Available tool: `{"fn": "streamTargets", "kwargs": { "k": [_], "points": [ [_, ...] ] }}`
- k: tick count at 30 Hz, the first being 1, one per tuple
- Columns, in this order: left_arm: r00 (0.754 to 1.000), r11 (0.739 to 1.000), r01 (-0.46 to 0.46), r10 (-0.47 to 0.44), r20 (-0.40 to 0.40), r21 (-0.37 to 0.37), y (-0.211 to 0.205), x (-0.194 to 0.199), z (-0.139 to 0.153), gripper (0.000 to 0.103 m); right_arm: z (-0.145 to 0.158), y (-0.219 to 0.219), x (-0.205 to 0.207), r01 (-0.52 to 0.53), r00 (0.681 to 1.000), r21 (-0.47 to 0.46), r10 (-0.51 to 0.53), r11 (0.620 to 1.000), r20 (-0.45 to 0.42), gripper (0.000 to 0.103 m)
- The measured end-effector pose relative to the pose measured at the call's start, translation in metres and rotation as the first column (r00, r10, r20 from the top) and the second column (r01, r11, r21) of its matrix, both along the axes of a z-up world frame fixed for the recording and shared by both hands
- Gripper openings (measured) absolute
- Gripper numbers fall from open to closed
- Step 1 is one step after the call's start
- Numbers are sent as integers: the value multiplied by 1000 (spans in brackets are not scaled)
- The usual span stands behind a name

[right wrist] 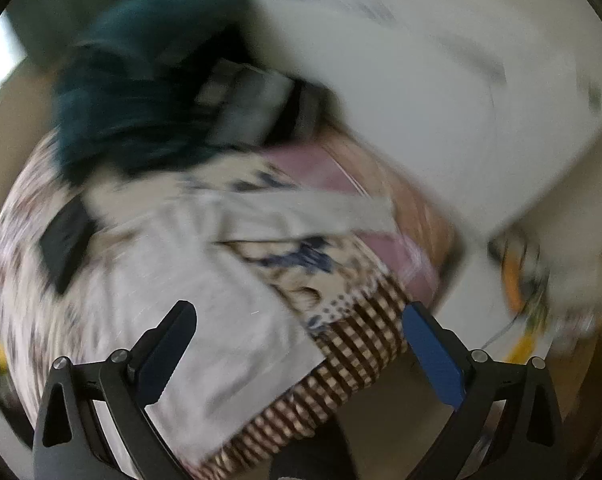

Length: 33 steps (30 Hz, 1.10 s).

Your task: Fold small clothes

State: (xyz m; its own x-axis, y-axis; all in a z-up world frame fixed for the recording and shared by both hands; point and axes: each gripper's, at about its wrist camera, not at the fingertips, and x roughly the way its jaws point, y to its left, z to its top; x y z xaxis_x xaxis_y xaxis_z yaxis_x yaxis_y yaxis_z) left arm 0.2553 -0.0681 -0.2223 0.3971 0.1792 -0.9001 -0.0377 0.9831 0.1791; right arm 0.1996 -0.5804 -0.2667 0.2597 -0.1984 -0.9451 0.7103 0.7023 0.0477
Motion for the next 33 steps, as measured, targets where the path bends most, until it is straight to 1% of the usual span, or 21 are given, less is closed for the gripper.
{"fn": "streamTargets", "kwargs": {
  "k": [3,5,6,7,9,12,15,16,17,18,19,20,21,23,24,25,26,27,29,31,33],
  "points": [
    [995,999,-30,33,-93,25,-21,29,-77,103,-99,-75,8,185,983,121,-182,975,-35,92],
    [987,999,-34,38,-155,28,-31,42,-128,103,-168,-124,11,313,950,184,-307,932,-62,79],
    [982,999,-33,41,-187,41,-34,47,-153,103,-188,-134,6,354,935,195,-348,915,-65,74],
    [976,998,-34,45,-215,52,-38,53,-183,103,-218,-156,5,415,909,225,-412,881,-65,73],
    [964,996,-44,63,-258,79,-39,54,-216,103,-271,-191,-3,534,835,307,-547,788,-49,73],
    [944,993,-83,106,-312,89,-37,60,-258,103,-330,-220,-12,642,732,377,-679,667,-46,73],
    [934,991,-112,131,-333,77,-35,65,-283,103,-368,-237,-15,705,651,399,-758,586,-39,73],
    [934,991,-116,133,-332,71,-35,68,-289,103,-377,-241,-16,722,619,403,-786,563,-11,73],
    [933,991,-120,136,-333,66,-32,69,-294,103,-381,-243,-14,735,595,384,-803,559,31,73],
    [934,991,-123,135,-331,59,-33,72,-298,103,-381,-244,-12,740,588,363,-807,567,62,64],
    [936,991,-125,136,-326,55,-31,73,-301,103,-378,-243,-7,745,587,318,-803,586,103,32],
    [937,990,-129,139,-320,52,-26,74,-302,103,-376,-242,1,744,606,270,-787,611,112,13],
    [938,990,-134,142,-315,48,-24,75,-302,103,-375,-240,6,738,620,253,-777,626,112,9],
    [943,988,-151,155,-294,36,-15,75,-296,103,-363,-231,22,716,662,183,-739,673,126,9],
    [945,987,-160,163,-283,32,-11,76,-292,103,-353,-225,33,692,693,149,-708,706,134,9],
    [948,984,-174,174,-267,25,-4,76,-286,103,-334,-210,50,639,749,93,-646,763,151,9],
    [950,981,-192,189,-248,15,6,75,-277,103,-323,-205,60,607,776,69,-609,792,163,9],
    [951,979,-206,202,-236,7,14,73,-270,103,-301,-185,80,534,828,24,-528,845,189,9],
    [951,973,-231,224,-213,-9,33,72,-255,103,-264,-143,113,399,895,-35,-381,916,232,9],
    [952,967,-253,246,-182,-14,53,71,-241,103,-229,-92,146,258,937,-83,-229,963,265,9],
    [951,961,-275,269,-151,-15,79,68,-227,103,-197,-21,190,81,953,-124,-40,989,299,9]
  ]
}}
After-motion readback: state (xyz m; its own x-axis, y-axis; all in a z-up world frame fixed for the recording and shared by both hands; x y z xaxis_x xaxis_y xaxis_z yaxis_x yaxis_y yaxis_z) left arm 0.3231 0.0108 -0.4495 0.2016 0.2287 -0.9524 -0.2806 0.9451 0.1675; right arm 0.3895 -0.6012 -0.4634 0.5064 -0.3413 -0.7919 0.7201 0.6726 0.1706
